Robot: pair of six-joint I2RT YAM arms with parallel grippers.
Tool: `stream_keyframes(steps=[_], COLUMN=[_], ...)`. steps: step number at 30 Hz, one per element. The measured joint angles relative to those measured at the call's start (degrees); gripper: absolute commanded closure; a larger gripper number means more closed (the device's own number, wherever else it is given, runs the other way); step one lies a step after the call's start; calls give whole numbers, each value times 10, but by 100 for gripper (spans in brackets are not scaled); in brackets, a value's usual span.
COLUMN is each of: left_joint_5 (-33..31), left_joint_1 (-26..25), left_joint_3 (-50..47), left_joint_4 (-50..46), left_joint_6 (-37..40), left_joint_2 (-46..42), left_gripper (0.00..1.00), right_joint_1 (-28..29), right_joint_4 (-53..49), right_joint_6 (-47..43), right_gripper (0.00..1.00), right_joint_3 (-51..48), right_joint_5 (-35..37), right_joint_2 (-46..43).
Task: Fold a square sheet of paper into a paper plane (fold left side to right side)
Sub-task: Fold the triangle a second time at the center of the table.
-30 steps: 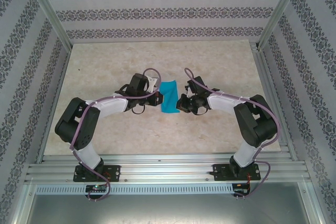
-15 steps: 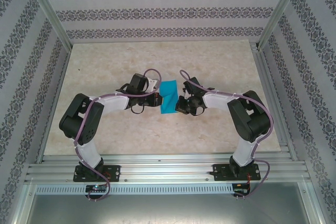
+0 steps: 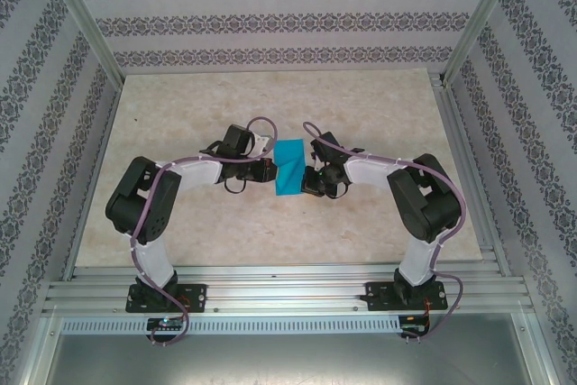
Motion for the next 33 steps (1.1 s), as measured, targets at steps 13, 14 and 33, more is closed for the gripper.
stream_keyframes(steps=[13, 14, 33], left_joint_5=[2, 2, 3], left_joint_1=[1, 1, 9], left_joint_3=[44, 47, 72], left_joint_4=[-25, -26, -47], left_joint_6=[21, 23, 39], left_joint_2=[37, 40, 71], left_gripper=[97, 97, 94], right_joint_1=[4, 4, 7], right_joint_4=[-6, -7, -13], right_joint_6=[-8, -8, -8], right_gripper=[94, 94, 94], right_joint_3=[4, 5, 10], right_joint_5=[4, 4, 9], right_joint_2=[2, 2, 4])
